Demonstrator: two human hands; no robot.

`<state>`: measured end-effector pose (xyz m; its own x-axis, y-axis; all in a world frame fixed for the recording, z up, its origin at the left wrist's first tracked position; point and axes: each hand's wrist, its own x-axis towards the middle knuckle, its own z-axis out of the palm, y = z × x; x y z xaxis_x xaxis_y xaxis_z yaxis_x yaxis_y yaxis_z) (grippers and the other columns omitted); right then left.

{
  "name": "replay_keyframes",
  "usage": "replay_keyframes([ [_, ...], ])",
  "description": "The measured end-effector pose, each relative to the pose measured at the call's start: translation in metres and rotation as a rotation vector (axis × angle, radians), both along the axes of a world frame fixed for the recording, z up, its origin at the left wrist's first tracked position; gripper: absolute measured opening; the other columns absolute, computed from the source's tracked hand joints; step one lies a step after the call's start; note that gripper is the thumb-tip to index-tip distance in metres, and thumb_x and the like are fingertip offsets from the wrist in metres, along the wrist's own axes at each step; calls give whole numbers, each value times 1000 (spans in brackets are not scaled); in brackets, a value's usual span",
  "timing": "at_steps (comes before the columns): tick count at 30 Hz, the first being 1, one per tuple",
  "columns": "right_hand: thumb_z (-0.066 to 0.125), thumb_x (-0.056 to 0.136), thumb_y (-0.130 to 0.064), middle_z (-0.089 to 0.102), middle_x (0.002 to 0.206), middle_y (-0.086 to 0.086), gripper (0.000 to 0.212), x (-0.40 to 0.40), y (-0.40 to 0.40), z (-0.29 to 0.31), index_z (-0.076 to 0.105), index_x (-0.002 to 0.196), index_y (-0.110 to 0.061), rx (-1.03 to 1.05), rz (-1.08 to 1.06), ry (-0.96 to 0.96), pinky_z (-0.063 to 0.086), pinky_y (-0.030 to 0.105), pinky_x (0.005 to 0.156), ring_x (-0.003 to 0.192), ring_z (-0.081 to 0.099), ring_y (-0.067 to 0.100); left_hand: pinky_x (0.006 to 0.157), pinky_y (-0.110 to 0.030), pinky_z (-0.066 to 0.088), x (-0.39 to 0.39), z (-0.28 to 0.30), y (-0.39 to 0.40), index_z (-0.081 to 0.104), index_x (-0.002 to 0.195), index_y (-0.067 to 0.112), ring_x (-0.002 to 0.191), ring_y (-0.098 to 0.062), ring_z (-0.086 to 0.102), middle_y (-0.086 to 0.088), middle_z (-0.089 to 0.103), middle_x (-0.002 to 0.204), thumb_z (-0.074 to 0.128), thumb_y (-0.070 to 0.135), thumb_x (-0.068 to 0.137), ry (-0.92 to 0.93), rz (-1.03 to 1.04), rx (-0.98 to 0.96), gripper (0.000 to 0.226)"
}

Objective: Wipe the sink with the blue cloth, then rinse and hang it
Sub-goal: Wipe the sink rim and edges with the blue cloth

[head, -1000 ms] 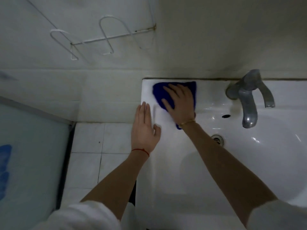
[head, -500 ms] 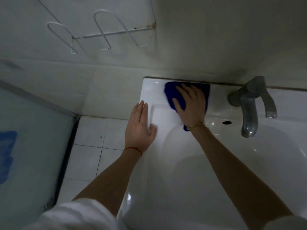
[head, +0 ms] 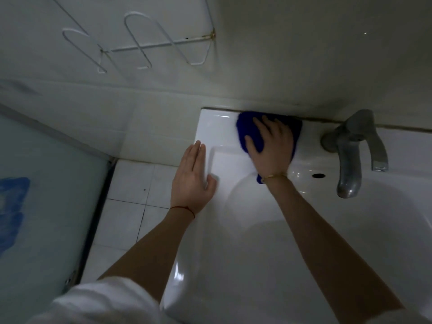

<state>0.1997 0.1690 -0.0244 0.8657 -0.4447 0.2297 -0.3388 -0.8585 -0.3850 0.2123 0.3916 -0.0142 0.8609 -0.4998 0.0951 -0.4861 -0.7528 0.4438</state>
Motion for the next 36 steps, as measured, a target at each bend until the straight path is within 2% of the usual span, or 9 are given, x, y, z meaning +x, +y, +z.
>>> replay_keyframes([
  [3, 47, 92, -47, 52, 141, 2, 50, 26, 32, 5, 53, 136, -22, -20, 213, 52, 28, 44, 112, 129, 44, 28, 120, -33, 26, -1, -1, -1, 31, 151, 3, 149, -23, 24, -11, 29, 159, 61, 23, 89, 2, 22, 0, 72],
  [7, 42, 94, -50, 49, 144, 1, 53, 25, 19, 5, 50, 138, -22, -44, 356, 83, 25, 42, 115, 133, 41, 26, 118, -30, 24, -2, 1, 0, 31, 151, 3, 148, -23, 24, -10, 30, 159, 62, 22, 89, 2, 25, -4, 72],
  [12, 48, 93, -46, 52, 141, 4, 51, -29, -44, -1, 53, 135, -18, -34, 86, -19, 32, 40, 109, 126, 47, 29, 117, -34, 31, 0, 0, 1, 33, 150, 2, 147, -26, 27, -11, 32, 157, 63, 21, 86, -8, 9, -12, 73],
  [17, 52, 89, -45, 56, 135, 8, 52, -22, -31, -4, 57, 132, -16, 17, -118, -52, 34, 44, 107, 123, 49, 33, 114, -40, 37, 0, 0, 0, 34, 150, 2, 147, -27, 27, -12, 32, 157, 63, 18, 85, -4, 10, -27, 73],
  [23, 43, 94, -48, 50, 142, 1, 51, 25, 24, 7, 51, 138, -22, -46, 343, 73, 26, 44, 113, 131, 42, 28, 117, -39, 34, -3, 0, 0, 32, 151, 2, 148, -25, 25, -12, 31, 158, 62, 20, 88, 1, 17, -11, 72],
  [27, 39, 96, -48, 45, 146, -1, 53, 30, 5, 10, 44, 143, -24, -65, 538, 131, 23, 40, 115, 136, 38, 25, 116, -41, 35, -1, -1, 0, 31, 151, 2, 148, -24, 25, -11, 31, 158, 61, 21, 89, 5, 19, -17, 72],
  [29, 42, 96, -45, 48, 145, 1, 51, 16, -18, 8, 48, 140, -21, -76, 491, 89, 27, 39, 114, 133, 41, 26, 116, -39, 34, 0, -1, 1, 32, 151, 2, 148, -25, 25, -11, 32, 158, 62, 23, 88, 6, 13, -18, 72],
  [32, 44, 96, -45, 49, 144, 3, 50, -17, -48, 0, 51, 138, -18, -66, 249, 18, 30, 41, 112, 131, 44, 28, 116, -39, 35, 1, -2, 1, 34, 149, 0, 147, -27, 27, -13, 34, 157, 63, 21, 87, -12, 0, -27, 72],
  [36, 48, 94, -45, 55, 138, 7, 50, -18, -36, -7, 54, 135, -17, -27, -37, -34, 32, 45, 110, 127, 47, 32, 114, -40, 37, 1, -2, 0, 35, 148, -1, 147, -28, 28, -14, 34, 156, 63, 18, 85, -16, -2, -40, 71],
])
